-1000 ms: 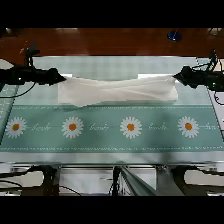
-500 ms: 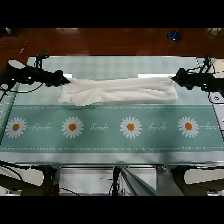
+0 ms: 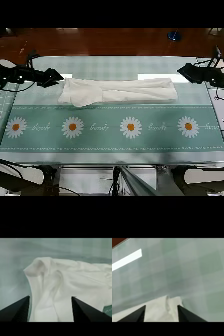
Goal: Fold the shirts.
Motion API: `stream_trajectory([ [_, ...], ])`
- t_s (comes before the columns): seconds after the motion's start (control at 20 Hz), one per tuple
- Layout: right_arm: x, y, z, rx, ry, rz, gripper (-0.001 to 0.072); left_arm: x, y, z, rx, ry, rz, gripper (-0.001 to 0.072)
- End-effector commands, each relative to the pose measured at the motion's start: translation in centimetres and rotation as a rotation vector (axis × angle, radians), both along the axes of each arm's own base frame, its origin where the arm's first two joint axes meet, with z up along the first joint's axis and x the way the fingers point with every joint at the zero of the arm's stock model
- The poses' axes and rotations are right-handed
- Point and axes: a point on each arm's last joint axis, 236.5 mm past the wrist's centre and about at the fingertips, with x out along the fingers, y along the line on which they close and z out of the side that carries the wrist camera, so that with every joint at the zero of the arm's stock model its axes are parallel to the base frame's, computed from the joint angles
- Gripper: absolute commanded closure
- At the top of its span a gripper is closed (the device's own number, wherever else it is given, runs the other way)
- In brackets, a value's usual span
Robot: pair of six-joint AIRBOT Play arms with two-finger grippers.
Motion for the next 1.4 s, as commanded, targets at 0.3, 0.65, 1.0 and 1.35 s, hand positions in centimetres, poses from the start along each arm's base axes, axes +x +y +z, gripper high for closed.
stream_trajectory([
  [0.3,-8.3,1.2,-6.6,0.227,0.391,0.168,0.0131,-3.7,1.2,1.5,-0.062,0.123,-0.053,0.0114],
  [0.65,-6.1,4.5,-8.2,0.375,0.375,0.147,0.0152,-3.6,-0.6,1.5,-0.057,0.118,-0.092,0.0114],
  [1.0,-4.5,11.1,-7.9,0.323,0.359,0.284,0.0693,-3.9,-4.4,1.8,-0.064,0.120,-0.173,0.0400],
  [1.35,-4.3,10.7,8.5,0.144,0.081,0.383,0.0694,-3.0,-17.9,9.0,-0.439,0.039,-0.234,0.0676],
])
